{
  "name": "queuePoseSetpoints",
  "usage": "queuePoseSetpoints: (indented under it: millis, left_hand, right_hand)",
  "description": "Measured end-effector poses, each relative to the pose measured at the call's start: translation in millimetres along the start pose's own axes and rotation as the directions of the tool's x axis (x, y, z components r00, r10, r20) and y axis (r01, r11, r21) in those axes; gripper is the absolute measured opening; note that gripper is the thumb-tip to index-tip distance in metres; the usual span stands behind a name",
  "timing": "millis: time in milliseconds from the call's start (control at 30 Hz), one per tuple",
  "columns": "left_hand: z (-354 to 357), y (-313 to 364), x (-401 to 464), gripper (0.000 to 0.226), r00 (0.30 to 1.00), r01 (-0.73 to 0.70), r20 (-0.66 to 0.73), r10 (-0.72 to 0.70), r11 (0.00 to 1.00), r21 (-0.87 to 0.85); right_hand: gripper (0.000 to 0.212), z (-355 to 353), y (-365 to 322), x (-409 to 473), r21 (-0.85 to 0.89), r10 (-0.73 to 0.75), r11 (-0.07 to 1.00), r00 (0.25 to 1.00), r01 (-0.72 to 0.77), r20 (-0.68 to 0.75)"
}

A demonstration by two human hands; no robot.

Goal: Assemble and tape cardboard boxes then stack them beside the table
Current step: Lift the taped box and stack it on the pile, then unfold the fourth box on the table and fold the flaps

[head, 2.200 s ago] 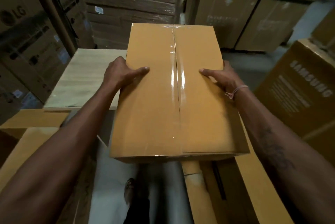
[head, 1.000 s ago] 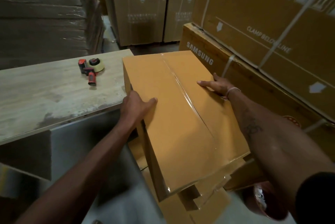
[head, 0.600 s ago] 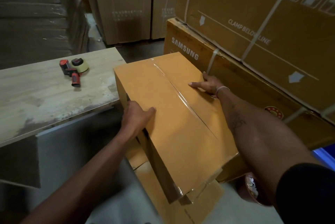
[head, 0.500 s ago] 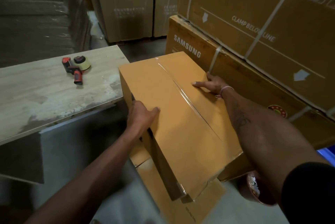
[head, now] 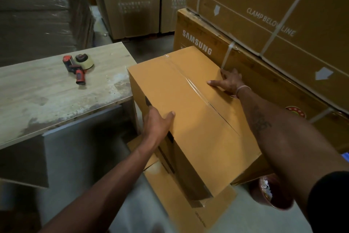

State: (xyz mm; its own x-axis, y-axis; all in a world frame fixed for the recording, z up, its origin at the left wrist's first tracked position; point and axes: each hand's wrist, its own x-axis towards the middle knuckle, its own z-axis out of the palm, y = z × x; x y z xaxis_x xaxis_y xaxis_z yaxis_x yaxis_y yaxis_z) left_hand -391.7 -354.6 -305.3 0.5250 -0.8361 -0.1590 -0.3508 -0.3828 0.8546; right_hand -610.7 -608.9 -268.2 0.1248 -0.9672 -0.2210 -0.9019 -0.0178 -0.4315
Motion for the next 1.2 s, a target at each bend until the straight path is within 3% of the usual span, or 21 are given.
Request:
queuePoseSetpoints:
  millis: [133,367,633,800,933,1200]
  left_hand:
    - [9,2,-6,0.058,1.0,-0.024,-0.011,0.024,1.0,-0.007]
    - [3,-2,2,0.064,0.997,-0.002,0.072,0.003,1.0,-0.007]
    - [-37,-16,4,0.071,0.976,-0.085,0.205,0.074,0.995,0.046]
    - [-89,-34,17,0.087,0.98,-0.112,0.171,0.101,0.992,0.056]
    - [-148,-71,33,0.079,0.994,-0.071,0.091,0.065,0.995,0.07]
    - [-296,-179,74,0.085,0.993,-0.01,-0.116,0.033,0.982,0.189]
  right_hand:
    - [0.074,14,-15,-3,-0.212,-0.049,0.977,0.997,0.035,-0.061]
    - [0.055,31,-25,-8,-0.219,-0.057,0.975,0.996,0.04,-0.072]
    - [0.064,44,-70,-32,-0.111,-0.167,0.982,0.981,0.156,-0.096]
    - [0.068,62,-119,-36,-0.097,-0.263,0.962,0.962,0.255,-0.073]
    - [0.069,88,-165,-32,-0.081,-0.341,0.938,0.939,0.336,-0.052]
    - [0.074,165,-283,-36,-0.074,-0.544,0.833,0.836,0.549,0.079]
